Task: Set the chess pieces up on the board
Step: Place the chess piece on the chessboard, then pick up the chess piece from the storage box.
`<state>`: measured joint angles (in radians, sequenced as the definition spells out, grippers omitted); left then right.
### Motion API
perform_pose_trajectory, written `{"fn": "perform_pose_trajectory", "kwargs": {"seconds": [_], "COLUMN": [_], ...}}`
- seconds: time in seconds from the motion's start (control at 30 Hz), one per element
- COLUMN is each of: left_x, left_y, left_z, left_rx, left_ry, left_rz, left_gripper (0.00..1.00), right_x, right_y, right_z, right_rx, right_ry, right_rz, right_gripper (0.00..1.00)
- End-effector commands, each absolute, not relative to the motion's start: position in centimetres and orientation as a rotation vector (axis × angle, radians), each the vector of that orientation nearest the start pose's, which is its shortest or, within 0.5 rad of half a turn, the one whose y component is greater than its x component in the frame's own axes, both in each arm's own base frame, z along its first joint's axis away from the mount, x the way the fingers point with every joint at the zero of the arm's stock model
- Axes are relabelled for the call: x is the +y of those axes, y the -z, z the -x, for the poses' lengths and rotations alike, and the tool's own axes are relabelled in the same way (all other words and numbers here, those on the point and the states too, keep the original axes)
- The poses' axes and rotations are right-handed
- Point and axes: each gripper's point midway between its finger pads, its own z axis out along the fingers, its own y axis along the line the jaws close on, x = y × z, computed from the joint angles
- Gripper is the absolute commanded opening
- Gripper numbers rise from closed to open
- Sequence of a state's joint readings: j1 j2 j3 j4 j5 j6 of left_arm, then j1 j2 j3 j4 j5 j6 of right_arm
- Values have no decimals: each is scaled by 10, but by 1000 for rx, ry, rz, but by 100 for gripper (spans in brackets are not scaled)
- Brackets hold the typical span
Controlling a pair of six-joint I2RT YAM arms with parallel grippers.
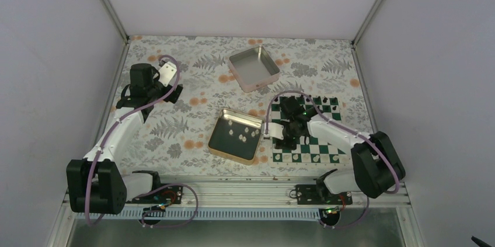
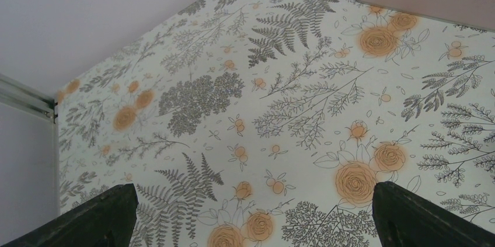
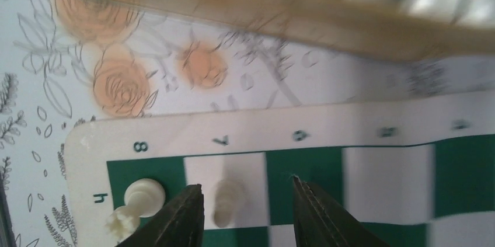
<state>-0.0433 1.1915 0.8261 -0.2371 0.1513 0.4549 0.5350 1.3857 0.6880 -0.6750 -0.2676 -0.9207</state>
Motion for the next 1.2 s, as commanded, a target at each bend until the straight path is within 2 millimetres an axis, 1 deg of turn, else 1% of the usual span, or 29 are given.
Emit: {"fn": "perform_pose_trajectory", "kwargs": {"seconds": [0.0, 0.07, 0.13, 0.2, 0.23, 0.3, 0.43, 0.47, 0.53, 0.63, 0.7, 0.87, 0.97, 1.17], "left_x": [-46, -46, -46, -45, -45, -45, -46, -47, -47, -48, -49, -49, -50, -51], "left_y": [-196, -196, -197, -198, -199, -200, -199, -199, -200, -200, -198, -197, -197, -199], "left_z": [-376, -376, -375, -375, -375, -374, -373, -373, -373, -373, -373, -373, -373, -373], "left_rx": [2054, 2055, 2054, 2049, 2048, 2044, 2043, 2043, 2041, 2040, 2044, 2041, 2040, 2035], "left_ry": [-56, -56, -58, -61, -62, -65, -57, -53, -51, -44, -41, -39, -34, -33], "left_rz": [-614, -614, -612, -611, -611, -609, -613, -614, -612, -617, -620, -623, -626, -625], "left_gripper": [100, 100, 100, 100, 100, 100, 100, 100, 100, 100, 100, 100, 100, 100], "right_x": [189, 202, 216, 232, 243, 260, 295, 303, 317, 333, 339, 343, 342, 346], "right_y": [-81, -102, -118, -126, -131, -129, -117, -114, -101, -90, -77, -60, -54, -49], "right_z": [-218, -227, -235, -241, -242, -243, -245, -246, -245, -241, -237, -228, -226, -231], "right_rx": [1979, 1927, 1883, 1855, 1830, 1801, 1749, 1740, 1737, 1718, 1729, 1747, 1760, 1751], "right_ry": [-314, -307, -304, -308, -313, -321, -348, -359, -382, -406, -430, -463, -462, -436], "right_rz": [1853, 1843, 1849, 1874, 1893, 1938, 2017, 2033, 2076, 2125, 2171, 2220, 2227, 2200], "right_gripper": [41, 41, 41, 39, 36, 32, 27, 26, 26, 25, 24, 22, 22, 22]}}
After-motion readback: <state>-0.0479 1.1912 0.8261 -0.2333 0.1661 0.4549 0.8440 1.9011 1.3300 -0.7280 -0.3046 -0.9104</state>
